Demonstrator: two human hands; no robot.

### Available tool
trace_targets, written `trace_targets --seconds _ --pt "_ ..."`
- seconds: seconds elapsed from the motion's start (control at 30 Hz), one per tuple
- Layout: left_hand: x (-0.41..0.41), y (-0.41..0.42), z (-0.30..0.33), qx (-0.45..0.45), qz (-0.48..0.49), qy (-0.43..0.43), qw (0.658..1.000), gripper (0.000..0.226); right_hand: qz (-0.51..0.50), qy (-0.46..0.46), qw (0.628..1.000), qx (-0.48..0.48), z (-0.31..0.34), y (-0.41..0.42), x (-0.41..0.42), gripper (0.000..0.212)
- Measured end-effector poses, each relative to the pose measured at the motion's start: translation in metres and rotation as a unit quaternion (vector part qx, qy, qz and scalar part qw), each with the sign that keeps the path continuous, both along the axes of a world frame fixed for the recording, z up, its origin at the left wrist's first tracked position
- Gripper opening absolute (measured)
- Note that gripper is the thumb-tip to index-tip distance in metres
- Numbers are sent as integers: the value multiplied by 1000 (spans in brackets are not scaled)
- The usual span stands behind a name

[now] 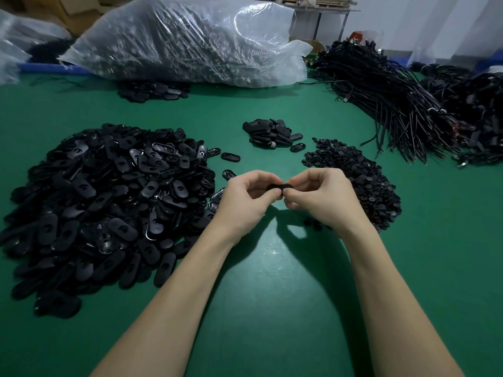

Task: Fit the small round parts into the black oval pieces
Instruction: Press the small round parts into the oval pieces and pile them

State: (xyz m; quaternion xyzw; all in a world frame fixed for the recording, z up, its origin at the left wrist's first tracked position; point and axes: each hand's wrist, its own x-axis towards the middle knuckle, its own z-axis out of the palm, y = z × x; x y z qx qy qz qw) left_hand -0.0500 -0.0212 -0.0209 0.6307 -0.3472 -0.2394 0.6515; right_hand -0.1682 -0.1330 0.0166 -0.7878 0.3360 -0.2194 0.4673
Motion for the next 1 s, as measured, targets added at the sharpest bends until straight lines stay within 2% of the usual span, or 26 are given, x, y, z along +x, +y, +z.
trace_targets --seconds 0.3,0.43,0.53,0.6,0.67,0.77,1.0 --pt "-4 -7 -5 25 62 -43 997 17 -21 4 999 -35 -8 2 7 8" --pt "-3 -7 -4 -1 58 0 998 14 27 -22 999 -17 -7 -2 3 12" --pt "-1 -7 -4 -17 73 59 995 14 52 -12 992 -114 -9 -4 5 23" --pt "0 -8 -4 -20 77 75 994 15 48 -2 989 -141 -10 -6 8 23" --pt "1 -10 -5 -23 87 89 992 17 33 6 989 -143 -11 -10 12 18" --pt "1 -13 -6 -31 107 118 987 15 -43 -1 991 -130 -11 -23 27 14" --pt "1 -14 -6 -24 101 125 987 9 -143 19 987 -70 4 -63 102 21"
